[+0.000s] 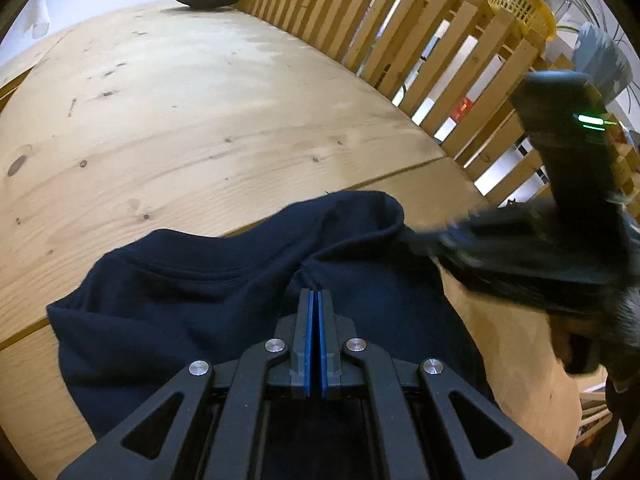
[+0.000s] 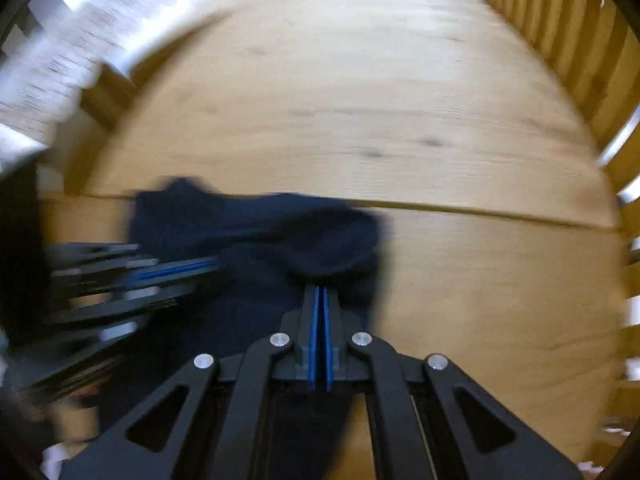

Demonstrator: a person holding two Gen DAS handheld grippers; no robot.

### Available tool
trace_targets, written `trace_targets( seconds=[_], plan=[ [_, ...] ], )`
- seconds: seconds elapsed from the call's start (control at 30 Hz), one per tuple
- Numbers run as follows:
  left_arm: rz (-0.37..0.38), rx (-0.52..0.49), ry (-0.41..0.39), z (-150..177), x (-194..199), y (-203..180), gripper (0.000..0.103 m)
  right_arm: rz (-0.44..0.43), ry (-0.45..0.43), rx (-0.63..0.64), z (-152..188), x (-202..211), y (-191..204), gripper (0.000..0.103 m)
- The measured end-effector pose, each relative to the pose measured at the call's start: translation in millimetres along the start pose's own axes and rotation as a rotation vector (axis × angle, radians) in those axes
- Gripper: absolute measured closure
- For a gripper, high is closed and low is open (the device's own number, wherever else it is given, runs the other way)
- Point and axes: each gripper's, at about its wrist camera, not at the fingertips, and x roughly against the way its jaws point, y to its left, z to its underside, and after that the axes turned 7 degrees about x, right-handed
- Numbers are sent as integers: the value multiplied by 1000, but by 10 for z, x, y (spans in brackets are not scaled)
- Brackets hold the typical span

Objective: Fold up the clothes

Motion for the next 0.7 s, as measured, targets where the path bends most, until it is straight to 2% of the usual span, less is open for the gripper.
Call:
trace_targets(
  seconds=[0.1, 0.13, 0.23, 0.37, 0.5, 0.57, 0.67, 0.7],
  plan=[
    [3, -8, -8, -11, 41, -24, 101, 76, -25, -49, -67, 66, -182, 103],
    [5, -8, -14, -15, 61, -25, 101, 87, -56, -36, -72, 158, -169, 100],
    [-1, -13, -14, -6, 69, -19, 103, 0, -117, -14, 14, 384, -73, 98],
    [-15, -31, 22, 28, -13, -41, 103, -115, -42, 34, 370, 372, 173, 98],
    [-36, -20, 33, 61, -56, 2, 103, -83, -24, 51, 520, 404, 183, 100],
    [-16, -6, 1, 76, 147, 34, 103, -58, -20, 55, 578, 427, 165, 98],
    [38, 26, -84, 209, 701, 144, 103, -19, -14, 62, 665, 462, 139, 96],
    [30, 15, -94, 319, 857, 168, 103, -6, -12, 64, 694, 473, 131, 96]
  ],
)
